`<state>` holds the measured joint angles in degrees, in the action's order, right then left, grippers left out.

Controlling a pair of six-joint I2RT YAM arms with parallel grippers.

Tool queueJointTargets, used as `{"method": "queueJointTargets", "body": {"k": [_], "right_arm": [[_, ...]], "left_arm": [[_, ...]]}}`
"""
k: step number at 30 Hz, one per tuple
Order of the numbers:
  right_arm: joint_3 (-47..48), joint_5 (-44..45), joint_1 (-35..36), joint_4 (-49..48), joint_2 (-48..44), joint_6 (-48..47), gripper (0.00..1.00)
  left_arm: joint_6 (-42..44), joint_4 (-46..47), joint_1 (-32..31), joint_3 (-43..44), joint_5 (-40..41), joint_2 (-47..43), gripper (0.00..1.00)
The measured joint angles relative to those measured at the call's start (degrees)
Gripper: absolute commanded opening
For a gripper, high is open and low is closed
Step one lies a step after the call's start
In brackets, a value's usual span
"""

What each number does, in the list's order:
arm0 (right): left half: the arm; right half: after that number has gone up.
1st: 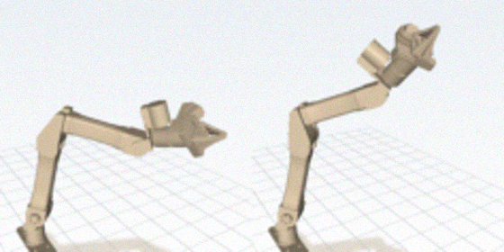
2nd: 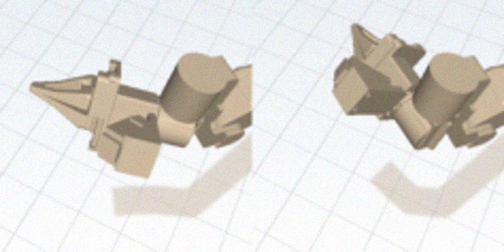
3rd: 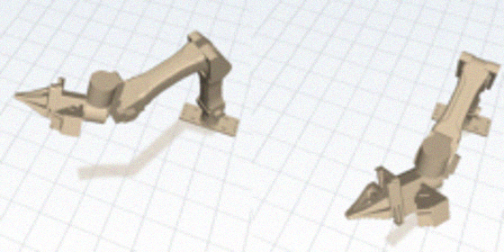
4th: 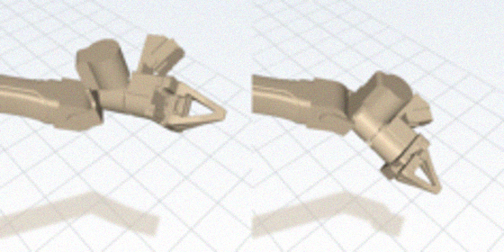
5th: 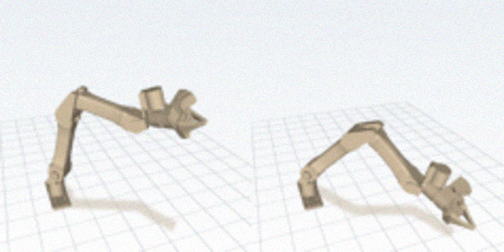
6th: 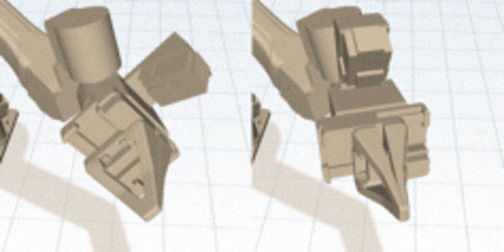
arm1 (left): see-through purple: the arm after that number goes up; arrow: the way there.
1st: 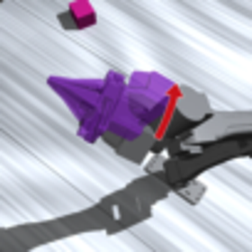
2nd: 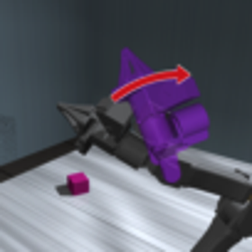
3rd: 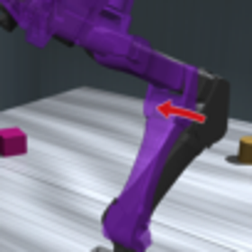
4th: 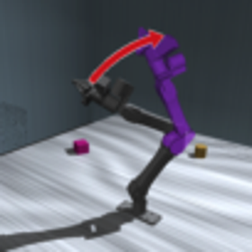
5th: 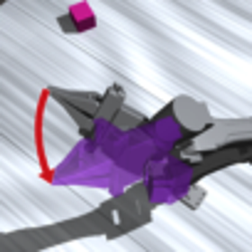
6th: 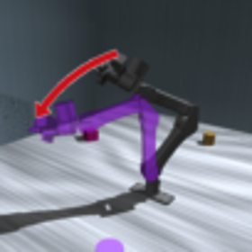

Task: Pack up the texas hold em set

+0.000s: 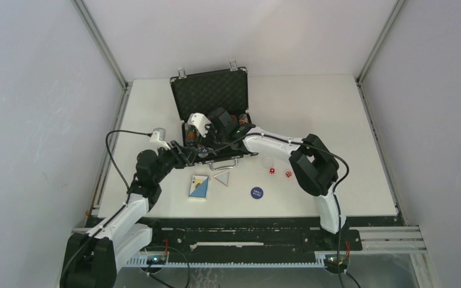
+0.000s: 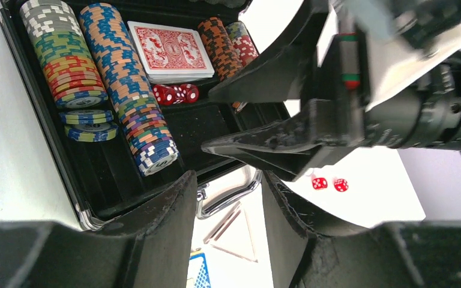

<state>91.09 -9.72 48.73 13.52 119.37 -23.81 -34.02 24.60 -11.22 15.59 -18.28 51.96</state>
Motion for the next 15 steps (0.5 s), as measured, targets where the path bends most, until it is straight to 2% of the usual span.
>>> {"method": "queueJointTargets", "body": {"k": [3, 7, 12, 13, 14, 15], "right_arm": [[-1.18, -0.04, -0.17, -0.68, -2.60, 0.72, 0.64], [-3.54, -0.17, -0.55, -2.73, -5.51, 2.32, 0.61], [-11.10, 1.42, -2.21, -5.35, -11.21, 12.33, 0.60], [-12.68, 2.05, -2.99, -5.38, -12.68, 14.73, 0.60], [-14.21, 2.78, -3.80, -5.51, -14.16, 16.59, 0.60], [-16.22, 3.82, -4.57, -5.70, -16.06, 18.12, 0.60]], "left_arm": [[-0.04, 0.13, 0.00, 0.00, -0.22, -0.26, 0.48], [-0.11, 0.35, 0.00, 0.00, -0.42, -0.44, 0.49], [-1.11, 0.50, 0.00, 0.00, 0.33, -1.81, 0.48], [-1.84, 0.61, 0.00, 0.00, 0.90, -2.10, 0.62], [-3.13, 0.76, 0.00, -0.04, 1.79, -2.36, 0.84], [-4.24, 0.87, 0.02, -0.15, 2.78, -2.51, 0.99]]}}
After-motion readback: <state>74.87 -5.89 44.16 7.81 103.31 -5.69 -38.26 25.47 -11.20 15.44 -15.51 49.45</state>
